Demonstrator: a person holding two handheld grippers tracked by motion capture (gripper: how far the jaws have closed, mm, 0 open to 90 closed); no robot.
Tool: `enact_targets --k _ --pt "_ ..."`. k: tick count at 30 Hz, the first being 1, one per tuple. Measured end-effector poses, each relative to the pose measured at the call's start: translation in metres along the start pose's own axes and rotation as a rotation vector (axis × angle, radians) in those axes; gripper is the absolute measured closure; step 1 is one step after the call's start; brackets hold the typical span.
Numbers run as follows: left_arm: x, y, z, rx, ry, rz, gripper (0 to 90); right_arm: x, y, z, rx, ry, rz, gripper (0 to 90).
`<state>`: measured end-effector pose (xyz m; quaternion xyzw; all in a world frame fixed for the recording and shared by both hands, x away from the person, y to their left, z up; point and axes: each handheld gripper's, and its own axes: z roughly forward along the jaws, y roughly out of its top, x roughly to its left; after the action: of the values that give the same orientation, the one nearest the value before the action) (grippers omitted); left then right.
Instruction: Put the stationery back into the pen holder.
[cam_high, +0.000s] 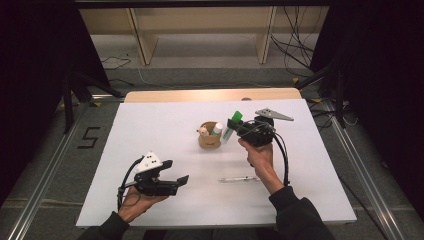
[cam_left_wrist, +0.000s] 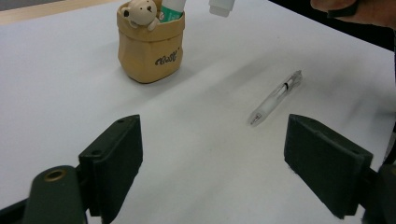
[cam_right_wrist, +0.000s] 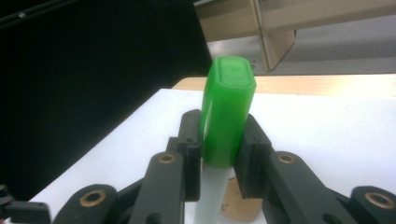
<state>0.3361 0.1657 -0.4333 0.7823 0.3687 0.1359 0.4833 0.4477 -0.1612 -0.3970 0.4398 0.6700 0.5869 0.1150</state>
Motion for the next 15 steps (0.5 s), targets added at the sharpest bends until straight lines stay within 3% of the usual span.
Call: enact_targets --k 15 --pt "0.006 -0.004 -0.009 -0.017 0.019 -0.013 17.0 -0.010 0.009 0.017 0.006 -0.071 0.007 75.3"
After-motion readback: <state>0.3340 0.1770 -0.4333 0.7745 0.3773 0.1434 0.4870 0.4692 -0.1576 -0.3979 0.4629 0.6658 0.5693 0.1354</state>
